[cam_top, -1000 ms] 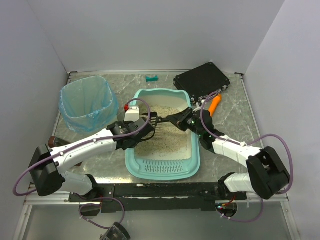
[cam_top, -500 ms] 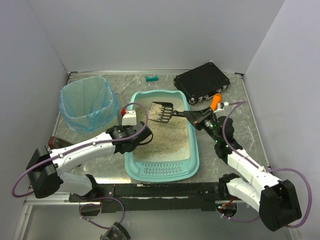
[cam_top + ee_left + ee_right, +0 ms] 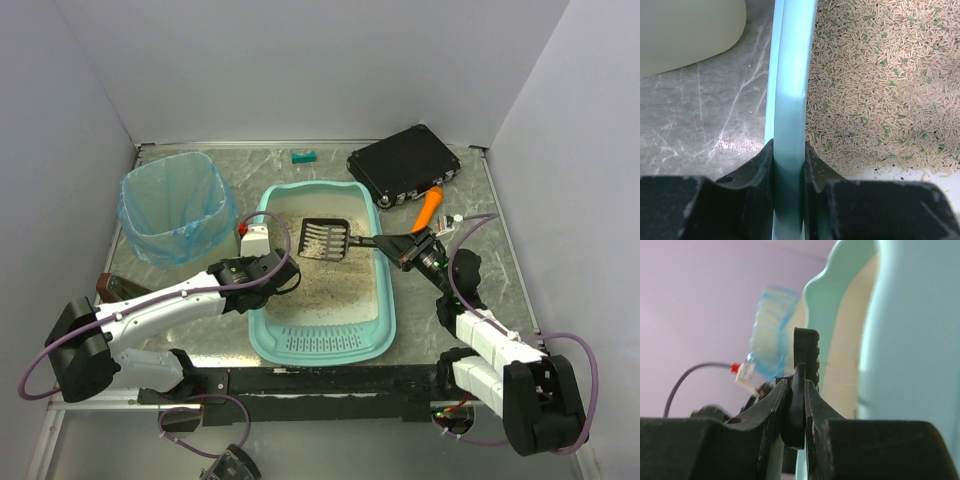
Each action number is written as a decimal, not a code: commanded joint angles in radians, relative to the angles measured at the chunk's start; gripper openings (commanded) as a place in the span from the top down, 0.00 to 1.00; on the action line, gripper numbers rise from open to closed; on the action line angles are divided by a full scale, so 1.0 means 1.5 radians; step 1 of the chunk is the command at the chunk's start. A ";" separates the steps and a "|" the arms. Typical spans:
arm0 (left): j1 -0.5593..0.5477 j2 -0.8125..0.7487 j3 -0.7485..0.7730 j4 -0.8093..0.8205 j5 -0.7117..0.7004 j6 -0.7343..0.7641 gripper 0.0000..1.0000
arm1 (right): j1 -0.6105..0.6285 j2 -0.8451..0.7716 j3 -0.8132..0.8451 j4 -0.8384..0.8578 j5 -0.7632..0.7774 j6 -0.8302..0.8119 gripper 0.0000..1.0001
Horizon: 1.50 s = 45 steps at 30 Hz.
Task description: Clean the litter box
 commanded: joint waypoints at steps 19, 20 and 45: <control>0.057 -0.004 0.023 0.183 -0.036 -0.079 0.99 | -0.056 -0.013 0.081 -0.035 -0.186 -0.139 1.00; 0.060 -0.005 0.024 0.190 -0.033 -0.076 0.99 | -0.068 -0.014 0.089 -0.061 -0.191 -0.176 1.00; 0.061 -0.019 0.016 0.174 -0.016 -0.061 0.72 | -0.072 0.014 0.168 -0.194 -0.220 -0.272 1.00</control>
